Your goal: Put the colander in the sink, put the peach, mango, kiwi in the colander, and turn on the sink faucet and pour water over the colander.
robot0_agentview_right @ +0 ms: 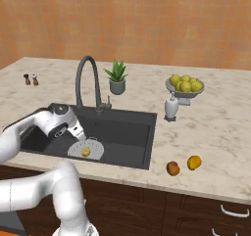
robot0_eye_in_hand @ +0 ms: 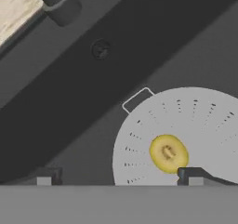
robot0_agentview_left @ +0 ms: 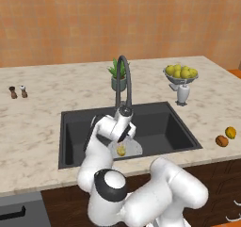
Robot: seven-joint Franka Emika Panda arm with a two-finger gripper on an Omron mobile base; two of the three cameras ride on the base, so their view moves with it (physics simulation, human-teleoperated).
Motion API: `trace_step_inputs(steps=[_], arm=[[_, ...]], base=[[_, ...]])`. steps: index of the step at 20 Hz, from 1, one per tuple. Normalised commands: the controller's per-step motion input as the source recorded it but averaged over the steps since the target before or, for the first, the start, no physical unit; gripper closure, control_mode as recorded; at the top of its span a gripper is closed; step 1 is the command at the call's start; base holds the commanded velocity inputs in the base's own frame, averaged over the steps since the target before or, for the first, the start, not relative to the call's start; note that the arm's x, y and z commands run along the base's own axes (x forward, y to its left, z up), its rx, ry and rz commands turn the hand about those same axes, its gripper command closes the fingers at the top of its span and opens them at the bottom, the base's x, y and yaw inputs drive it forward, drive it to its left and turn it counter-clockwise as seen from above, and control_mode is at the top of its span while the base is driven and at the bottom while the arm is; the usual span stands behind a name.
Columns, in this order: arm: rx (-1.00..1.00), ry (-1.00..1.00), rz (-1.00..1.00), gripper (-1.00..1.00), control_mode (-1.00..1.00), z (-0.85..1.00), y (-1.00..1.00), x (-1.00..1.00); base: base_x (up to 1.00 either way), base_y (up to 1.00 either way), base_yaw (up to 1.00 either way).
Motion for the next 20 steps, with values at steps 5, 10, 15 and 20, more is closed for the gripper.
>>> trace_step_inputs(steps=[5,10,15,20], arm=[[-0.33,-0.06,0.03,-1.0,-1.0,1.0,0.74,-0.64],[-0.22,-0.01,0.13,-1.0,-1.0,1.0,0.27,-0.66],[-0.09,0.21,0.15,-1.0,-1.0,1.0,-0.13,-0.32],[0.0,0.39,0.19,-1.0,-1.0,0.97,-0.72,-0.15]], base=[[0.0,0.0,0.0],[0.0,0.0,0.0],[0.0,0.0,0.0],[0.0,0.0,0.0]])
